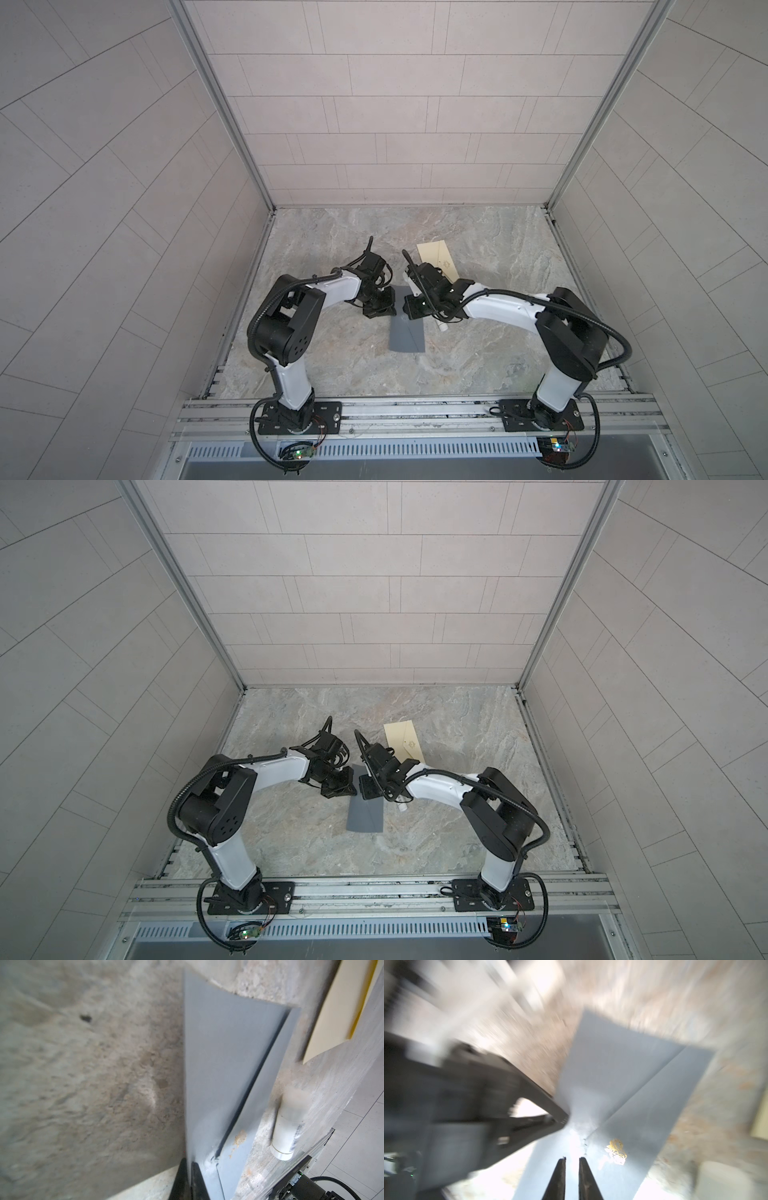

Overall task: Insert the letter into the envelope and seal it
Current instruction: 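Press the flap flat with the right gripper while the left gripper holds the envelope, then grasp the white glue stick from the table with the right gripper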

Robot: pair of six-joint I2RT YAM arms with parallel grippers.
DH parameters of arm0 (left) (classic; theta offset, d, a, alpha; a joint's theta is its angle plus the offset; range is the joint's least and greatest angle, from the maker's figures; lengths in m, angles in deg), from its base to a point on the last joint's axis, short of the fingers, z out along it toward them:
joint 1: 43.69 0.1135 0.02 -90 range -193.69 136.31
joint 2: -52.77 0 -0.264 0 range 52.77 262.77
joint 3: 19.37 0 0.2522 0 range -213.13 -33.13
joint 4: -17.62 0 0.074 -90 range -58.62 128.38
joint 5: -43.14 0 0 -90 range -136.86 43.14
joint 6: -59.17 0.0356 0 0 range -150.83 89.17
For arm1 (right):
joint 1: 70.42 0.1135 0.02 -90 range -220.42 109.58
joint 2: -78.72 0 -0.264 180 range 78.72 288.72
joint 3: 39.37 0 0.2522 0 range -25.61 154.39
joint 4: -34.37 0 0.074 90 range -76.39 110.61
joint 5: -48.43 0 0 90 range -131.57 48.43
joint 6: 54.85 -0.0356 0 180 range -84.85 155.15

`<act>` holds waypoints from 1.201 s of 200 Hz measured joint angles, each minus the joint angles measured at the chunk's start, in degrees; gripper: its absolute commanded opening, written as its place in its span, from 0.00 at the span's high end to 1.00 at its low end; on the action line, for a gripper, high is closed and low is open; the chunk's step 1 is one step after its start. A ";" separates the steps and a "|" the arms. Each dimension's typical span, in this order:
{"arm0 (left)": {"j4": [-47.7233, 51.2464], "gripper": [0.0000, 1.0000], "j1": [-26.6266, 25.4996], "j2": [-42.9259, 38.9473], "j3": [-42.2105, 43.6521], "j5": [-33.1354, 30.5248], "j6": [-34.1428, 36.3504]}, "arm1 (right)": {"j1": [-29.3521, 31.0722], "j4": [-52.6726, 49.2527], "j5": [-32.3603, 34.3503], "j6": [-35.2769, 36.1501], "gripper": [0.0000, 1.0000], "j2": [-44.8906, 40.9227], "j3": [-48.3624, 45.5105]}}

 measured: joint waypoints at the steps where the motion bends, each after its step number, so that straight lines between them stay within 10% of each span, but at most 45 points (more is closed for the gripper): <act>1: 0.00 1.00 0.00 0.00 0.00 0.00 0.00 | -0.04 0.00 0.02 0.00 0.83 -0.17 0.02; 202: 0.00 1.00 -0.04 0.00 0.00 0.02 0.07 | -0.70 -6.08 -3.76 -0.46 0.89 11.65 6.16; 240: 0.09 1.00 -0.04 -0.13 -0.26 0.07 0.15 | -0.48 -5.14 -2.58 -0.55 0.76 9.07 4.15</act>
